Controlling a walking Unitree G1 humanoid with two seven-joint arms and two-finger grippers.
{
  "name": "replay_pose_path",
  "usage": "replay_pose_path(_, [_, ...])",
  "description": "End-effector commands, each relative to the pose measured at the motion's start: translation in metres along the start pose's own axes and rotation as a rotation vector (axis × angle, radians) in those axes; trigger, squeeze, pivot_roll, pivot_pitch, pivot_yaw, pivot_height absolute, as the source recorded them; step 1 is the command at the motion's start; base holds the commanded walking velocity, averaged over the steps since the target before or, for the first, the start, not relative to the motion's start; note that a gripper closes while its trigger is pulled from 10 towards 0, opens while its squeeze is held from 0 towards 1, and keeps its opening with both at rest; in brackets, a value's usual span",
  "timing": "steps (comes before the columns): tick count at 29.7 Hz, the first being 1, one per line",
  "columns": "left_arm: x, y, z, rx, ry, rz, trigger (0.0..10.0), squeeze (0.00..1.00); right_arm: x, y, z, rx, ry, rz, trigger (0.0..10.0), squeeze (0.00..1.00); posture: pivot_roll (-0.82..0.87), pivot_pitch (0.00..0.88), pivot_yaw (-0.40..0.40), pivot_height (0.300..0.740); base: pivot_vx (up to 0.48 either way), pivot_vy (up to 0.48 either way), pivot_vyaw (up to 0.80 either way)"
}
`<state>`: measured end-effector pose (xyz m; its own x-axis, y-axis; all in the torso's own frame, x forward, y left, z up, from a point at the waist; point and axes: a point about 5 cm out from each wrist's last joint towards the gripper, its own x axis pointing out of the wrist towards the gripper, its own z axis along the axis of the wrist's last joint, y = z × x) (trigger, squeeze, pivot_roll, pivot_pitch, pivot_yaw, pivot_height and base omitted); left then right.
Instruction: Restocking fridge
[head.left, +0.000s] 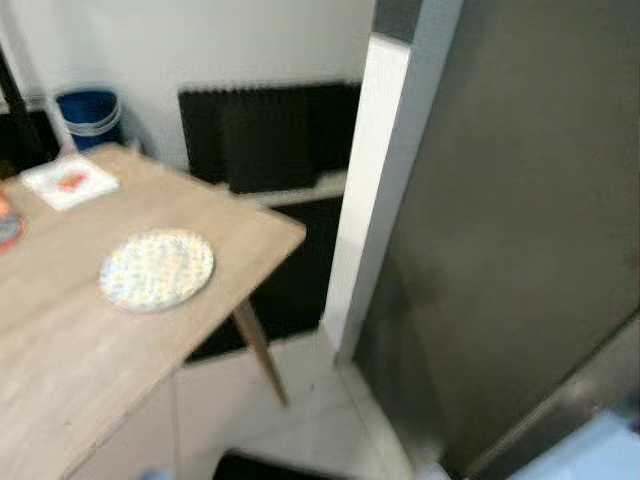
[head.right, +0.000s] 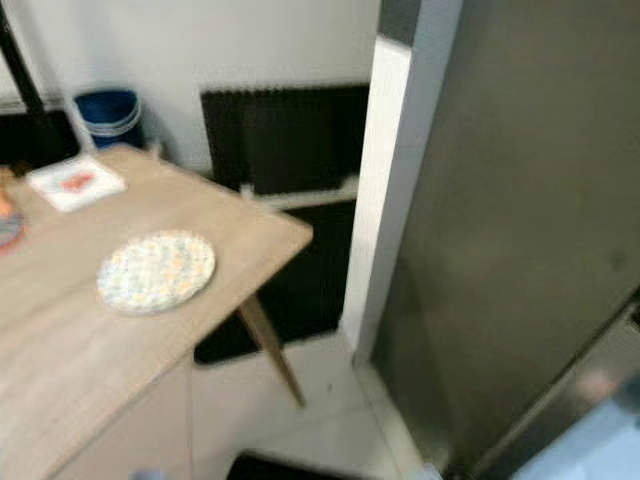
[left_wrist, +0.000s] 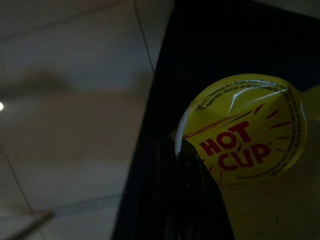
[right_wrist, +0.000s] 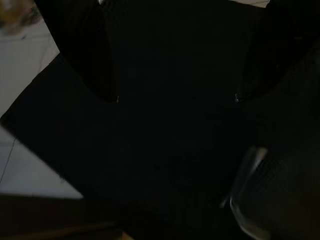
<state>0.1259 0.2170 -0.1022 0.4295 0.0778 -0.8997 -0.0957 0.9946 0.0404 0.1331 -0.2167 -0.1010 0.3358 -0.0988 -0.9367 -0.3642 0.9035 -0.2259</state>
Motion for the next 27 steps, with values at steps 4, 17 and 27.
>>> replay_pose_path(4, [0.001, -0.003, 0.003, 0.018, -0.003, -0.014, 10.0, 0.00, 0.000, -0.004, -0.003, -0.009, 0.010, -0.012, 10.0, 0.00, -0.02, 0.000, 0.006, 0.740, 0.061, 0.000, -0.76])
replay_pose_path(17, [0.001, -0.010, 0.002, 0.010, 0.000, -0.037, 10.0, 0.00, -0.001, -0.008, -0.004, -0.018, 0.015, -0.019, 10.0, 0.00, -0.02, 0.000, -0.002, 0.740, 0.000, 0.000, -0.76])
replay_pose_path(27, [0.002, -0.013, 0.003, 0.007, -0.003, -0.048, 10.0, 0.00, -0.001, -0.009, -0.003, -0.012, 0.013, -0.019, 10.0, 0.00, -0.03, 0.000, -0.003, 0.740, 0.000, 0.000, -0.76])
